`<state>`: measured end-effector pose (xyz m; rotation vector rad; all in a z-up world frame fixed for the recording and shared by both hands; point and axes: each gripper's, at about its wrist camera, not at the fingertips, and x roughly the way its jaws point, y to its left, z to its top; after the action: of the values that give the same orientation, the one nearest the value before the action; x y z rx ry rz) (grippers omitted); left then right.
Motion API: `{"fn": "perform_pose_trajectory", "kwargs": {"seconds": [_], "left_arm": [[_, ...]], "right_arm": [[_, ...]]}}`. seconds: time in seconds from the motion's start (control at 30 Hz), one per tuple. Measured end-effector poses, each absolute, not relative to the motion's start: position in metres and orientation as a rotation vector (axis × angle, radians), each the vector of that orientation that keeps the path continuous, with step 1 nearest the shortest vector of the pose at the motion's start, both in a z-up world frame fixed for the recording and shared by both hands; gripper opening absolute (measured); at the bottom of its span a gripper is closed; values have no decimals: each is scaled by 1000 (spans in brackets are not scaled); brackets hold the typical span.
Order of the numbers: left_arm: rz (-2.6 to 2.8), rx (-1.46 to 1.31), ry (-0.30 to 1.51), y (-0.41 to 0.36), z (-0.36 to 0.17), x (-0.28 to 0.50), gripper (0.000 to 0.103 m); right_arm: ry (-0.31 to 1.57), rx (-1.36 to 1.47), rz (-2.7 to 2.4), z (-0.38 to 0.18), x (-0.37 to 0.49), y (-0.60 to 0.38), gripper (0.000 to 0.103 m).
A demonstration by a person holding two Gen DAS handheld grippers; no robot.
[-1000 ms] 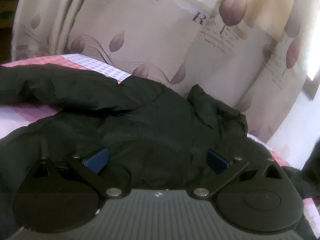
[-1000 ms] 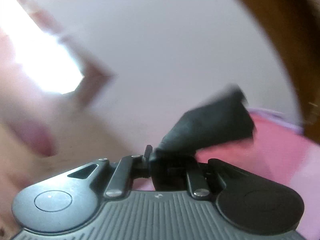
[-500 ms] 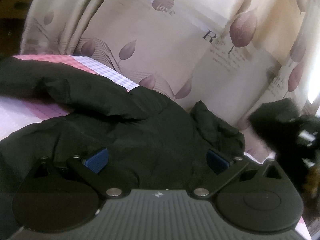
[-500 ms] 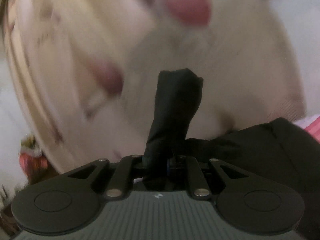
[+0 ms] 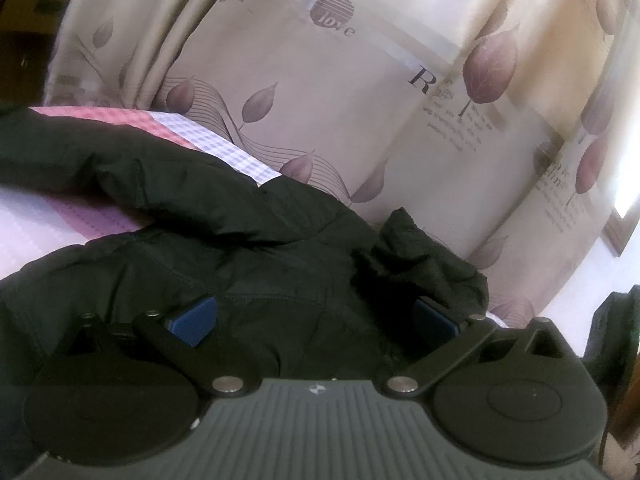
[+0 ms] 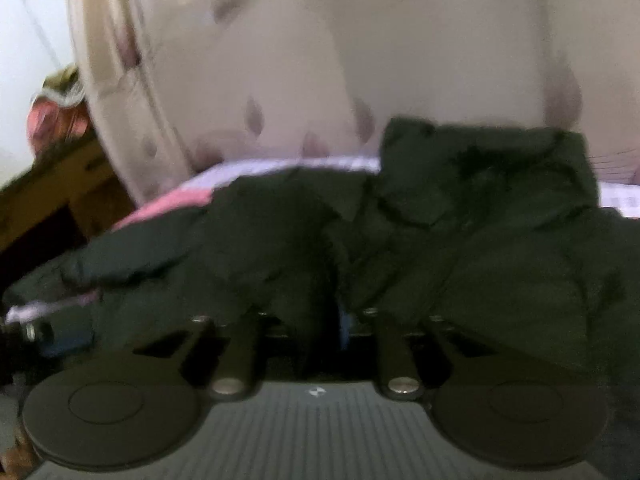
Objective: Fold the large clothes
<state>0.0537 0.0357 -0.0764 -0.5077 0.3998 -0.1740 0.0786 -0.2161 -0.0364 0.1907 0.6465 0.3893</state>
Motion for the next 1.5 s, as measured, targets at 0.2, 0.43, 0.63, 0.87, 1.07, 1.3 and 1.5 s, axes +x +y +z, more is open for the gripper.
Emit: {"fn": "perform_pose_trajectory", "kwargs": {"seconds": [0.2,0.43,0.63,0.87,1.07,1.3,1.5], "left_arm": [[-171,-517,400,37,-76,53,103],[-167,-524,405,37,-77,54,103],[-167,-529,406,37,-78,54,103],[-165,-533,408,37,-79,55,103],[-167,-547,411,38,-79,56,103],[-141,-606,424,80,-58,37,101],[-39,-768,476,168,-47,21,101]], "right_arm": [[654,219,496,-29,68,-213,89],[532,401,517,4,54,-235,89],[614,102,418,-3,77,-193,32],[687,-45,423,-39,86,-161,31],[664,-40,421,-39,80,-165,31],[540,123,387,8,20,-191,69],[496,79,445,24,-54,-206,83]]}}
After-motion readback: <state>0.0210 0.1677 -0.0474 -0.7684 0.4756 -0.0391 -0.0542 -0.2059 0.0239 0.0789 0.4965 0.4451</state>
